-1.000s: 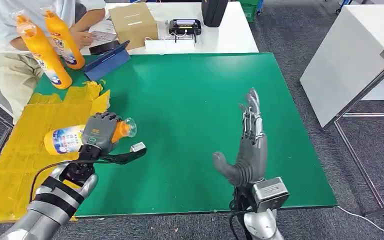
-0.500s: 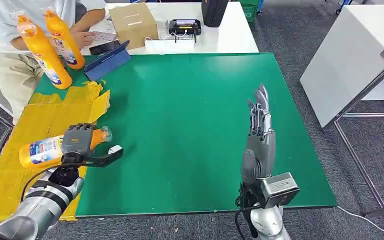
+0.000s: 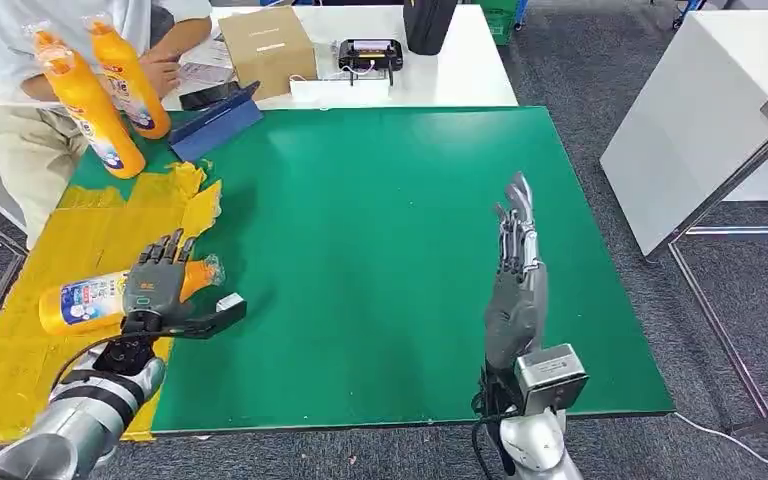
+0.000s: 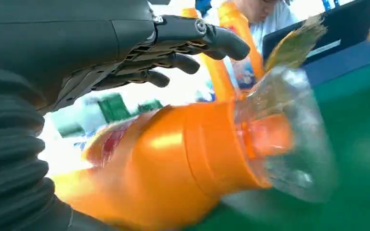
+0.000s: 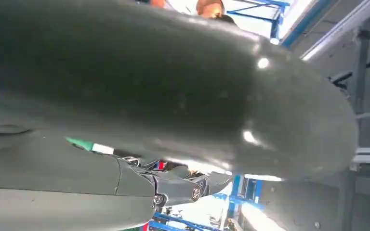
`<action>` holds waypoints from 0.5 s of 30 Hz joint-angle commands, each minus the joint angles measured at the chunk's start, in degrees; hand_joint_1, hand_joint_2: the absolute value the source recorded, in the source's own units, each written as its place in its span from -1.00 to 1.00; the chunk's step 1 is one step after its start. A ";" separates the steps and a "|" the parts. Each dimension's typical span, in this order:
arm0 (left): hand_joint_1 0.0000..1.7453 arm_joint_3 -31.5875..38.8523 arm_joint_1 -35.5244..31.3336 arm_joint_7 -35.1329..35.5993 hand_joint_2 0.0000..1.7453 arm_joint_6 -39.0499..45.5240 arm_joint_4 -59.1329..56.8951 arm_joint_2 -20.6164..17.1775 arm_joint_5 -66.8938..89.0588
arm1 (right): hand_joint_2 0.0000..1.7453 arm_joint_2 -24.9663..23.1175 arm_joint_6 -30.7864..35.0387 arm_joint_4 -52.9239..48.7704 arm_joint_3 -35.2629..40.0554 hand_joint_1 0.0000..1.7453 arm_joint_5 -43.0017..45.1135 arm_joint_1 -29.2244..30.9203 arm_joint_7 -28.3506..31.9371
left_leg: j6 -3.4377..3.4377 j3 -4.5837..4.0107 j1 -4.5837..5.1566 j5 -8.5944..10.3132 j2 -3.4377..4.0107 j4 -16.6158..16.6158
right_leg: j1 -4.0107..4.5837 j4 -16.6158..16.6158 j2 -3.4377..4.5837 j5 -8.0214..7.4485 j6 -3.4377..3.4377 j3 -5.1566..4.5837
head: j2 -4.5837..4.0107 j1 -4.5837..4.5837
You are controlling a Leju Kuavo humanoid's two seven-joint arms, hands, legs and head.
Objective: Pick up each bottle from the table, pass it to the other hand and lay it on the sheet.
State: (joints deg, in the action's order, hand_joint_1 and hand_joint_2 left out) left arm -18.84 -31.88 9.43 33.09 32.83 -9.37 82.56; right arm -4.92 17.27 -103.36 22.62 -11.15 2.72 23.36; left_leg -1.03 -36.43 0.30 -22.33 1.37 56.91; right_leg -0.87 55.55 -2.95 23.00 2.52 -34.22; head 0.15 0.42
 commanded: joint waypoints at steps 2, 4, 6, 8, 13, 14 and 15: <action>-1.00 10.53 19.72 -23.69 1.00 4.35 37.52 9.25 -25.37 | -1.00 3.75 -2.91 2.12 -2.76 -1.00 -0.22 -4.87 -1.75 | 0.02 0.32 -0.03 -0.15 -0.22 -0.08 | -0.02 -0.16 0.05 0.16 -0.02 0.40 | 0.00 0.00; -1.00 7.06 27.28 -25.27 1.00 1.30 51.99 8.43 -28.02 | -1.00 4.39 -5.69 2.35 -5.18 -1.00 1.61 -8.03 -0.71 | -0.01 0.31 -0.02 -0.22 -0.21 -0.05 | -0.05 -0.18 0.04 0.20 0.00 0.40 | 0.00 0.00; -1.00 5.96 29.51 -25.74 1.00 1.33 55.96 8.08 -28.67 | -1.00 4.40 -7.54 2.05 -6.06 -1.00 2.23 -9.13 1.72 | 0.02 0.28 -0.02 -0.34 -0.08 0.03 | -0.05 -0.13 0.18 0.22 -0.01 0.35 | 0.00 0.00; -1.00 3.77 32.14 -30.86 1.00 -2.50 61.58 7.87 -38.21 | -1.00 4.43 -10.50 0.73 -7.11 -1.00 1.72 -11.26 3.69 | 0.03 0.47 -0.02 -0.61 -0.09 0.11 | -0.06 -0.08 0.29 0.41 -0.09 0.54 | 0.00 0.02; -1.00 -0.69 38.56 -34.82 1.00 -17.30 70.16 7.61 -55.50 | -1.00 3.62 -9.54 -1.77 -8.69 -1.00 0.81 -15.00 4.07 | 0.04 0.14 0.03 -0.54 -0.05 0.03 | -0.06 -0.08 0.15 0.37 0.01 0.16 | 0.00 -0.02; -1.00 -1.44 39.17 -34.87 1.00 -19.49 70.16 7.60 -57.88 | -1.00 3.53 -9.00 -2.14 -9.30 -1.00 1.04 -15.45 3.95 | 0.05 0.22 0.02 -0.61 -0.14 0.09 | -0.06 -0.03 0.14 0.48 0.01 0.27 | 0.00 -0.02; -1.00 -2.00 39.28 -34.82 1.00 -21.16 69.87 7.60 -59.85 | -1.00 3.44 -8.71 -2.43 -9.65 -1.00 1.60 -15.53 3.80 | 0.07 0.37 -0.02 -0.69 -0.16 0.11 | -0.04 -0.05 0.21 0.59 -0.04 0.45 | 0.00 0.00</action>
